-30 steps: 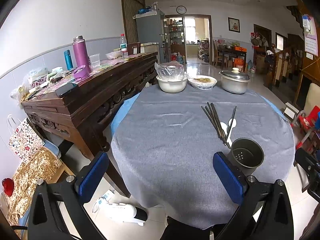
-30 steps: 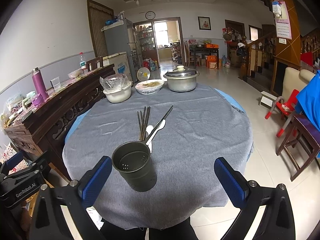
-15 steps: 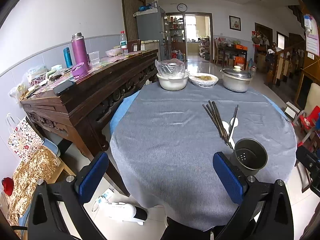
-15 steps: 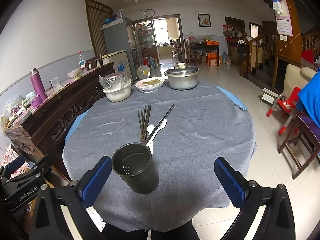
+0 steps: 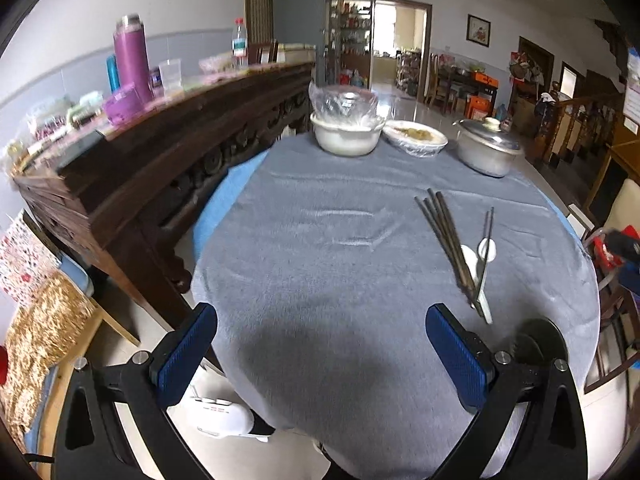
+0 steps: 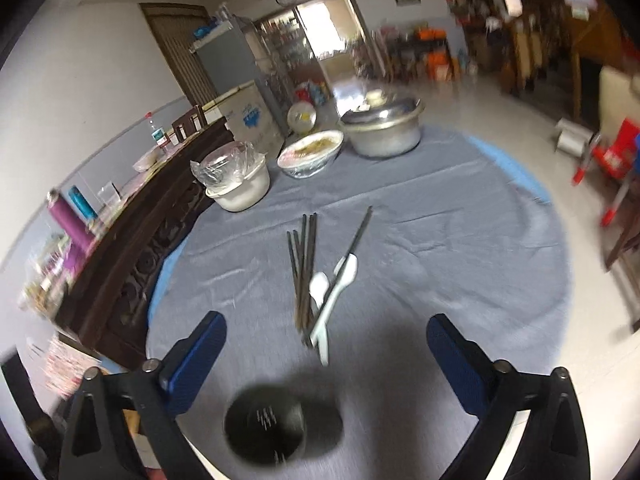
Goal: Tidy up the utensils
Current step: 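Close the right tool on a chopstick while the left tool grasps chopsticks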
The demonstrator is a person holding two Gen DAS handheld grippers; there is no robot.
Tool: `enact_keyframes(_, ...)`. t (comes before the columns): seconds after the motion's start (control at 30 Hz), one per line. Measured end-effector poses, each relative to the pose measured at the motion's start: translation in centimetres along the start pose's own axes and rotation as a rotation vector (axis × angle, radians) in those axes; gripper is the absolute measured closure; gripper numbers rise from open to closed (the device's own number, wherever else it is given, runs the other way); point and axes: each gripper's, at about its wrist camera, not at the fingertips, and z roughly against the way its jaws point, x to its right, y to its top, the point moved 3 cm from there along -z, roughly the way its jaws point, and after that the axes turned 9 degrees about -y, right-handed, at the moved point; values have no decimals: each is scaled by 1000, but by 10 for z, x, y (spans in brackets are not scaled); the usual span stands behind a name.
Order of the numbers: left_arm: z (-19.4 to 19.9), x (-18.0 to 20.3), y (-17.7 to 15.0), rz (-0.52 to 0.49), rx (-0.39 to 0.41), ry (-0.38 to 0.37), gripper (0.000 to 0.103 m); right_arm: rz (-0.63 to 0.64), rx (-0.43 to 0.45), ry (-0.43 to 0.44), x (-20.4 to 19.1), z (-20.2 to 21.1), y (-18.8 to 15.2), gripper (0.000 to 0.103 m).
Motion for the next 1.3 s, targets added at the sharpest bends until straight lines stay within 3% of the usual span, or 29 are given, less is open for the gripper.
enact_keyframes(0.03, -7, -3, 3, 5, -7, 2, 0, -11, -34, 5, 3, -19, 11, 12)
enact_keyframes(0.1, -24, -7, 9, 6, -28, 5, 0, -36, -88, 8, 7, -52, 28, 29)
enact_keyframes(0.2, -54, -11, 19, 9, -87, -36, 0, -99, -179, 39, 14, -109, 53, 42)
enact_keyframes(0.43, -110, -3, 46, 3, -179, -125, 2, -202, -280, 17, 24, -214, 85, 58)
enact_keyframes(0.57, -135, 10, 60, -11, -231, -198, 20, -295, -304, 11, 32, -255, 95, 58)
enact_keyframes(0.73, -164, 21, 74, -12, -279, -250, 39, -336, -333, -31, 36, -287, 95, 75)
enact_keyframes(0.8, -175, 26, 81, -16, -292, -263, 47, -317, -316, -66, 35, -289, 95, 91)
enact_keyframes(0.93, -204, 41, 100, -18, -321, -308, 61, -279, -285, -58, 31, -290, 96, 97)
enact_keyframes(1.17, -259, 80, 136, -68, -375, -325, 61, -299, -69, 197, 36, -273, 102, 97)
enact_keyframes(1.3, -294, 102, 154, -88, -403, -321, 61, -335, -29, 289, 45, -274, 102, 97)
